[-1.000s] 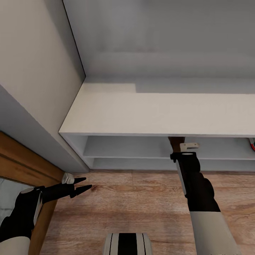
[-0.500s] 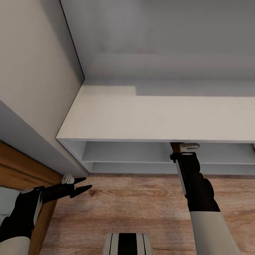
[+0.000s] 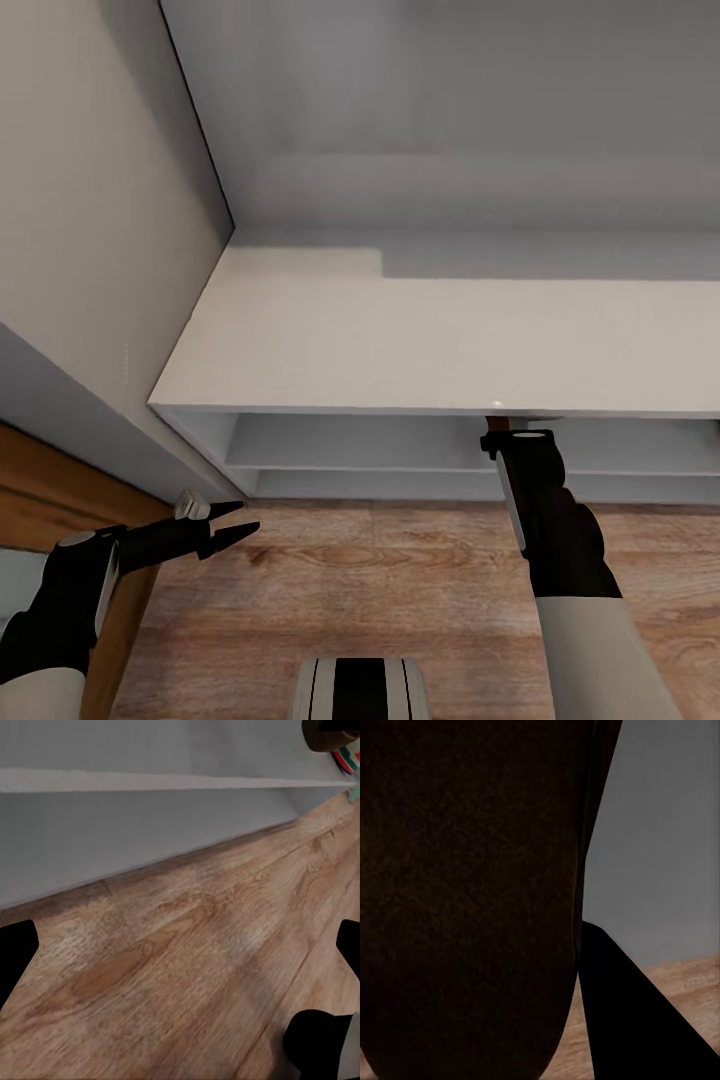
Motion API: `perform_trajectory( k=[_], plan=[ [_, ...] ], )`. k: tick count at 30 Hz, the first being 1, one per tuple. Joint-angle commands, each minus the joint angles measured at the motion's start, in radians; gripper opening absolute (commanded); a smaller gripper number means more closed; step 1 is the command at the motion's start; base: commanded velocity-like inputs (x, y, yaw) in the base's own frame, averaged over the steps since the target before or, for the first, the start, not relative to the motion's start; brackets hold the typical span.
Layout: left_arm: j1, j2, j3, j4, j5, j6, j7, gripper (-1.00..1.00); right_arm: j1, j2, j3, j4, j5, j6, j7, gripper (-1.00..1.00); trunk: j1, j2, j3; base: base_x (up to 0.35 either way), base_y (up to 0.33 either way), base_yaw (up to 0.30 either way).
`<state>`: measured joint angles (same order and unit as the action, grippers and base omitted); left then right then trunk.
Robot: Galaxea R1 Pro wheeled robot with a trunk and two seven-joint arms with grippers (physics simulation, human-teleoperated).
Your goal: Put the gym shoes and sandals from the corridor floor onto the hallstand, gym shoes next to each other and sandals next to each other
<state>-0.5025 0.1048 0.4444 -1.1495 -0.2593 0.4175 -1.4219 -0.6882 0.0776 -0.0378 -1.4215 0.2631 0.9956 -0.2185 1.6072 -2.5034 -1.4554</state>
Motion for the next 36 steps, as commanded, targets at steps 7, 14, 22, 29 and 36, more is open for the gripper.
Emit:
perform_trajectory(
  k=[7,14,22,29,36],
  plan=[
    [-0.001,-0.001,0.002,-0.001,-0.006,0.011,-0.008,1.00,-0.001,0.001,0.000,-0.001,-0.005,0.003,-0.007,-1.00,0.000,0.000,-0.001,0.008,-0.002,0.000],
    [-0.001,-0.001,0.002,-0.001,-0.006,0.011,-0.008,1.00,-0.001,0.001,0.000,-0.001,-0.005,0.003,-0.007,1.00,0.000,0.000,-0.001,0.000,0.000,0.000],
    [-0.001,-0.001,0.002,-0.001,-0.006,0.011,-0.008,1.00,0.000,0.001,0.001,-0.001,-0.005,0.003,-0.007,1.00,0.000,0.000,-0.001,0.000,0.000,0.000],
    [-0.001,-0.001,0.002,-0.001,-0.006,0.011,-0.008,1.00,-0.001,0.001,0.001,-0.001,-0.005,0.003,-0.007,1.00,0.000,0.000,-0.001,-0.069,0.000,0.000],
    [-0.001,-0.001,0.002,-0.001,-0.006,0.011,-0.008,1.00,0.000,0.001,0.000,-0.001,-0.005,0.003,-0.007,1.00,0.000,0.000,-0.001,-0.290,0.000,0.000]
  ],
)
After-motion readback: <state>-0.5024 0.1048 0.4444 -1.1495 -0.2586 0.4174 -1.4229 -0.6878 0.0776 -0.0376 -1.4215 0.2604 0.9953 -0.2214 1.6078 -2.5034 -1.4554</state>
